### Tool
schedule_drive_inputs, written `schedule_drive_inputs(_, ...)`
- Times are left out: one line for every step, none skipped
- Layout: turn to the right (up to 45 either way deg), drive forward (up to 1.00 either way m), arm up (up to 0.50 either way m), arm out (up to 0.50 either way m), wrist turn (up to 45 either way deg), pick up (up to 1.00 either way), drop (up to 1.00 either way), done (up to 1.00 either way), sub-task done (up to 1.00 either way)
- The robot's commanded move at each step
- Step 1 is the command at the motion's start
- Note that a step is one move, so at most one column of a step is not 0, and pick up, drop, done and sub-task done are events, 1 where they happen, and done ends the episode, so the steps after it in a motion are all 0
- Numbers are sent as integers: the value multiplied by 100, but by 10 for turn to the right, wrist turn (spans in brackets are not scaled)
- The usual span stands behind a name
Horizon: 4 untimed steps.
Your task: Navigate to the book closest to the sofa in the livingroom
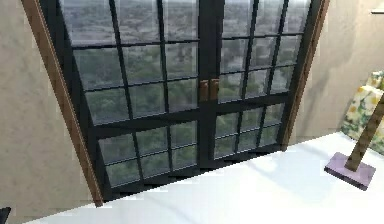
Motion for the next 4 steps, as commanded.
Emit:
schedule_drive_inputs(-450, 0, 0, 0, 0, 0, 0, 0, 0)
schedule_drive_inputs(-450, 0, 0, 0, 0, 0, 0, 0, 0)
schedule_drive_inputs(-450, 0, 0, 0, 0, 0, 0, 0, 0)
schedule_drive_inputs(-450, 0, 0, 0, 0, 0, 0, 0, 0)
